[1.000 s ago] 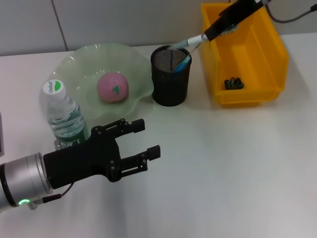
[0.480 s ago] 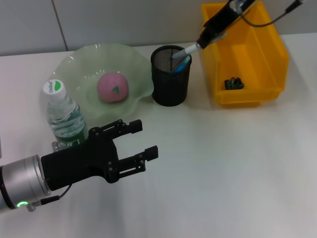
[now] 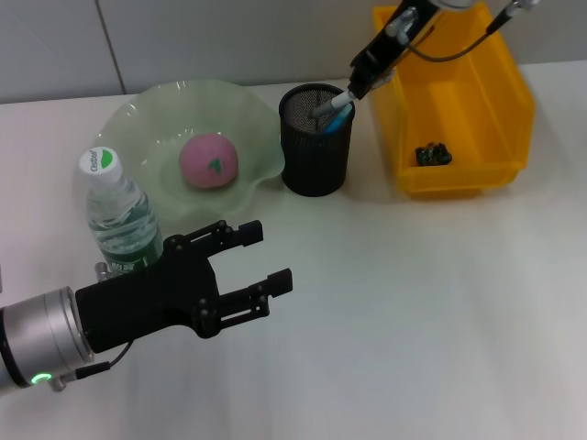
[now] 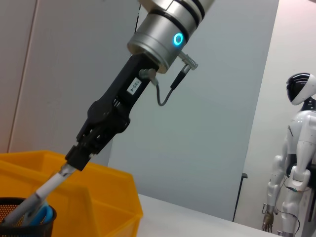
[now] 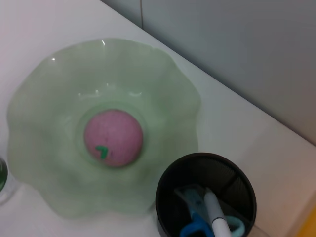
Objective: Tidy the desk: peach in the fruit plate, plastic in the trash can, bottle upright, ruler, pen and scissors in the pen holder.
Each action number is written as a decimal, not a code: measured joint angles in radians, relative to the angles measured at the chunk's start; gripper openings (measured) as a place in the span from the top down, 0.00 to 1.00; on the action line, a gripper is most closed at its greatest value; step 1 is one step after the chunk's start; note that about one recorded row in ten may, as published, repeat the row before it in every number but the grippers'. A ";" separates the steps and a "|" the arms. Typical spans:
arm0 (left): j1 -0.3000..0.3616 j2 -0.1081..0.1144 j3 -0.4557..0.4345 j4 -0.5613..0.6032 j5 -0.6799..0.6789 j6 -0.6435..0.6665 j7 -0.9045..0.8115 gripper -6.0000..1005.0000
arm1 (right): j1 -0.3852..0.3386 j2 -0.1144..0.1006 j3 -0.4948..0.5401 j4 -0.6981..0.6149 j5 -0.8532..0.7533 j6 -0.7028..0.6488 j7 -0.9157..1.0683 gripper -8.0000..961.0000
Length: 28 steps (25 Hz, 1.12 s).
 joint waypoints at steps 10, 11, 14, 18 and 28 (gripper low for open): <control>0.001 0.000 0.000 -0.003 -0.003 0.001 0.000 0.26 | 0.021 0.009 -0.027 0.024 -0.009 0.024 0.008 0.74; 0.001 0.000 0.000 -0.002 -0.004 0.001 0.000 0.26 | 0.022 0.010 -0.028 0.026 -0.009 0.026 0.008 0.74; 0.001 0.000 0.000 -0.002 -0.004 0.002 0.000 0.26 | 0.022 0.015 -0.029 0.028 -0.010 0.036 0.009 0.72; 0.002 0.000 -0.001 -0.003 -0.002 0.003 0.000 0.26 | 0.022 0.021 -0.034 0.025 -0.010 0.054 0.010 0.70; 0.011 0.000 -0.002 -0.003 0.001 -0.003 0.000 0.26 | 0.002 0.049 -0.051 -0.034 -0.024 0.073 0.015 0.48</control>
